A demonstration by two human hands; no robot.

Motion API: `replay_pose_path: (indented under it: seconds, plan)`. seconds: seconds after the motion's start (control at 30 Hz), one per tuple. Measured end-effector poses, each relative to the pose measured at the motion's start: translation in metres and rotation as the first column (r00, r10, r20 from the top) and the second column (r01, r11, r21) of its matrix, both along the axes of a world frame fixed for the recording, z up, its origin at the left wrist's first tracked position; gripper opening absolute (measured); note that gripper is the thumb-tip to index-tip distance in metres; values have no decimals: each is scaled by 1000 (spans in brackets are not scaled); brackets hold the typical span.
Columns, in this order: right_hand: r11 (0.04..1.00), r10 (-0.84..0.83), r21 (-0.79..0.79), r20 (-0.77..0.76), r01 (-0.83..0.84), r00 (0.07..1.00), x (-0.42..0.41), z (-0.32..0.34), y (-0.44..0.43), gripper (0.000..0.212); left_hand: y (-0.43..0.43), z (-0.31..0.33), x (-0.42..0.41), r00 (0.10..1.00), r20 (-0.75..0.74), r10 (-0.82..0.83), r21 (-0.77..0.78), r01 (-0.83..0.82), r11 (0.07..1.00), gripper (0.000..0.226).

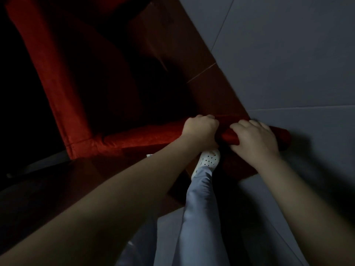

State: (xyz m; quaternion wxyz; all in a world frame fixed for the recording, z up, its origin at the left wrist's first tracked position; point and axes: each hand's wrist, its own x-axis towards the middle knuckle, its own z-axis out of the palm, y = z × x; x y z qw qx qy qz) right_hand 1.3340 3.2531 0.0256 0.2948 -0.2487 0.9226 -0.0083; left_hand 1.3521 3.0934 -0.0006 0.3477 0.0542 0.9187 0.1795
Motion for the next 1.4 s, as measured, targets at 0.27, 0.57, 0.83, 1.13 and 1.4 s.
replay_pose_path:
  seconds: [0.27, 0.57, 0.83, 1.13, 1.4]
  plan:
    - [989, 22, -134, -261, -59, 965, -22, 90, 18, 95, -61, 78, -3, 982, -178, 64, 15, -63, 998, 53]
    - [835, -295, -458, 97, 306, 951, 2, 153, -16, 63, -122, 154, 39, 968, -214, 134, 83, -119, 989, 48]
    - [876, -42, -476, -226, -73, 973, 35, 228, -79, 55, -169, 219, 96, 933, -220, 286, 153, -257, 954, 56]
    - [805, 173, -441, -465, -397, 868, 83, 287, -153, 52, -212, 274, 179, 886, -332, 324, 11, -340, 940, 75]
    - [768, 248, -418, -504, -485, 827, 118, 317, -201, 52, -205, 310, 202, 783, -491, 381, 193, -328, 925, 82]
